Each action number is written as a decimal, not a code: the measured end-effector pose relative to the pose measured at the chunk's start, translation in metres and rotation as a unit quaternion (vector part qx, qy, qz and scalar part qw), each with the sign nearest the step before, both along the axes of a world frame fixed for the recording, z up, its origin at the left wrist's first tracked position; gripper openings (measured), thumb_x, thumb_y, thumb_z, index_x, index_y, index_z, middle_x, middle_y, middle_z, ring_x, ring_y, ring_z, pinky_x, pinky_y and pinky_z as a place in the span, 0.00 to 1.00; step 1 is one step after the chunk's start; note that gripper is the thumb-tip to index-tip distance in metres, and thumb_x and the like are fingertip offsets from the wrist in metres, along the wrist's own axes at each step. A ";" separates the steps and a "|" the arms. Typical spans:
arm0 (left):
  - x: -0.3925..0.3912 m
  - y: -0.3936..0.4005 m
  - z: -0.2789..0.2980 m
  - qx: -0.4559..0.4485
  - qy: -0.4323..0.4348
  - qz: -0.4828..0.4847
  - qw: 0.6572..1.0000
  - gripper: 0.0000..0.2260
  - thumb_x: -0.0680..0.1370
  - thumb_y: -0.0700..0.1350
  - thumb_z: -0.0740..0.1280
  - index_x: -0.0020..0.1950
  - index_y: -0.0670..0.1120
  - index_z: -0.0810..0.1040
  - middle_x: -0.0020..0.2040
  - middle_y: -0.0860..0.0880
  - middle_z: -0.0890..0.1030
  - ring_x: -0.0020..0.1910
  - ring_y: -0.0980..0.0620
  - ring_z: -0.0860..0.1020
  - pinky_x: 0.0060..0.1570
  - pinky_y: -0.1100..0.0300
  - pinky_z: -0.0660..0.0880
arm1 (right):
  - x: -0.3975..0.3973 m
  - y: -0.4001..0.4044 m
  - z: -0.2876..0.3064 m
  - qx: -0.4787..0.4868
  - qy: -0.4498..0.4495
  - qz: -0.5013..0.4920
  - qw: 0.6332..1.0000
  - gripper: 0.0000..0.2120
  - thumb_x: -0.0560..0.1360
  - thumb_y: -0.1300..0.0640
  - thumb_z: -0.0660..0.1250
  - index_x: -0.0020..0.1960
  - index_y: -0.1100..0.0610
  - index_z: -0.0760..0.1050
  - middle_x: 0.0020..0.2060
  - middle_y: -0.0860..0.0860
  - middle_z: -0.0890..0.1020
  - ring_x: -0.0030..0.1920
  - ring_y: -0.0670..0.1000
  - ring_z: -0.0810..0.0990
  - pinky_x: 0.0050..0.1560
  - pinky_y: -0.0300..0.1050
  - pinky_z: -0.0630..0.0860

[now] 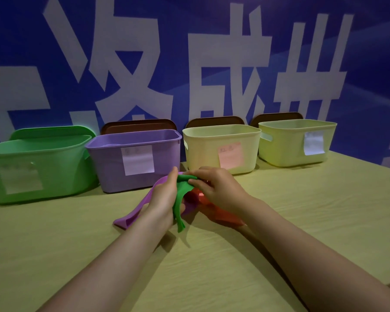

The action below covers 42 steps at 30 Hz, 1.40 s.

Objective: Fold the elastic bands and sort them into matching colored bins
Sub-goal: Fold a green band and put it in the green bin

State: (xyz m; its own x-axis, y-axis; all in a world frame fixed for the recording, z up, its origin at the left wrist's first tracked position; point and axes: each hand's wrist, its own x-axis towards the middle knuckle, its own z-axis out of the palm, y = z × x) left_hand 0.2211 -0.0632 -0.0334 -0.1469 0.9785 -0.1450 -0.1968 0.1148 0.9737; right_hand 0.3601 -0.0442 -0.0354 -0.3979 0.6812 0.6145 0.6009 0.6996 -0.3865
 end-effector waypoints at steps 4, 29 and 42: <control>-0.003 -0.002 0.001 0.000 -0.031 -0.005 1.000 0.12 0.81 0.52 0.62 0.53 0.45 0.79 0.31 0.47 0.74 0.23 0.53 0.71 0.19 0.66 0.64 | 0.000 -0.004 0.003 -0.080 -0.023 0.026 0.996 0.15 0.81 0.54 0.61 0.67 0.52 0.74 0.44 0.38 0.75 0.42 0.30 0.74 0.43 0.26 0.68; 0.002 0.003 0.002 0.067 0.040 -0.035 0.996 0.14 0.81 0.52 0.60 0.49 0.45 0.80 0.46 0.40 0.84 0.50 0.40 0.82 0.59 0.41 0.75 | -0.015 0.000 -0.005 -0.090 0.138 -0.038 0.986 0.11 0.81 0.54 0.58 0.49 0.55 0.79 0.37 0.47 0.80 0.39 0.47 0.77 0.42 0.47 0.74; 0.001 0.006 -0.005 0.098 0.051 -0.040 0.993 0.10 0.80 0.48 0.64 0.55 0.44 0.80 0.45 0.44 0.83 0.44 0.49 0.81 0.39 0.60 0.75 | -0.013 0.002 -0.007 -0.047 0.099 -0.063 0.992 0.12 0.80 0.54 0.60 0.52 0.58 0.80 0.39 0.54 0.83 0.40 0.53 0.81 0.43 0.57 0.76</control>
